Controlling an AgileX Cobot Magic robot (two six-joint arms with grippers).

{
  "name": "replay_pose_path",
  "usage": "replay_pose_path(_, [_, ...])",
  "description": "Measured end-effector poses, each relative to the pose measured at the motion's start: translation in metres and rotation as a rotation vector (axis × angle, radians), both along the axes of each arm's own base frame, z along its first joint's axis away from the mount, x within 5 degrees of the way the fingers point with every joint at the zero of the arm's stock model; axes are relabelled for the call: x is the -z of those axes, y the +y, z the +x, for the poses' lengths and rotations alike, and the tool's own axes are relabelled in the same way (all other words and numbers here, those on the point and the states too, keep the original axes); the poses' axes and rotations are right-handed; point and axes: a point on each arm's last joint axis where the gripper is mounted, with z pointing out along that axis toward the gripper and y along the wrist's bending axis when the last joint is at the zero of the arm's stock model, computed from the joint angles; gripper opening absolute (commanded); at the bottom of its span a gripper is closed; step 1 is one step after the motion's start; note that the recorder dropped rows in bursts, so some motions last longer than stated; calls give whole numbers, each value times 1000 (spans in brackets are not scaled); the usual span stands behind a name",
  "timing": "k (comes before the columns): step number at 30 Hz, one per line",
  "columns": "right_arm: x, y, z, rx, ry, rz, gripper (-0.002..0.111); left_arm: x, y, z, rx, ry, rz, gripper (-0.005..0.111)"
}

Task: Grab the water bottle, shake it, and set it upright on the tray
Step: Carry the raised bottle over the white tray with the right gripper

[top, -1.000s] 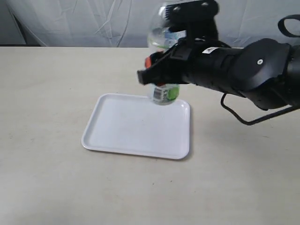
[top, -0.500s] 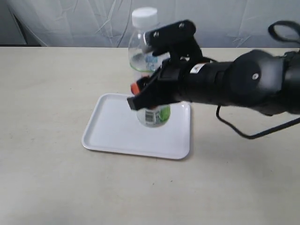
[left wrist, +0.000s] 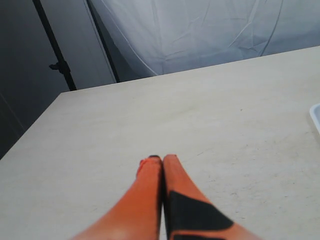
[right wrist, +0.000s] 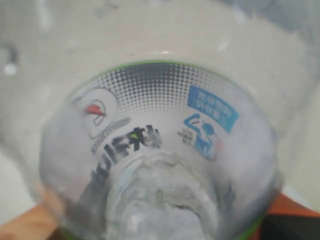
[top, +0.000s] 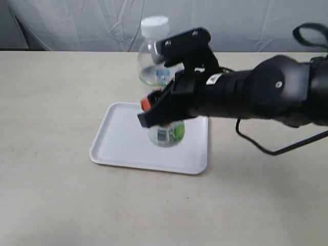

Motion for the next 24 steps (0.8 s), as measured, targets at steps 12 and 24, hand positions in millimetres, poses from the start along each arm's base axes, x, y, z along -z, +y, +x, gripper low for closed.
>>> replay_pose_path(12, [11,0,5,14,-28,-31,-1,0,0,0,0,0,0,0])
replay_pose_path(24, [10,-4,12,-2,-110,-77,-1,0,0,0,0,0,0,0])
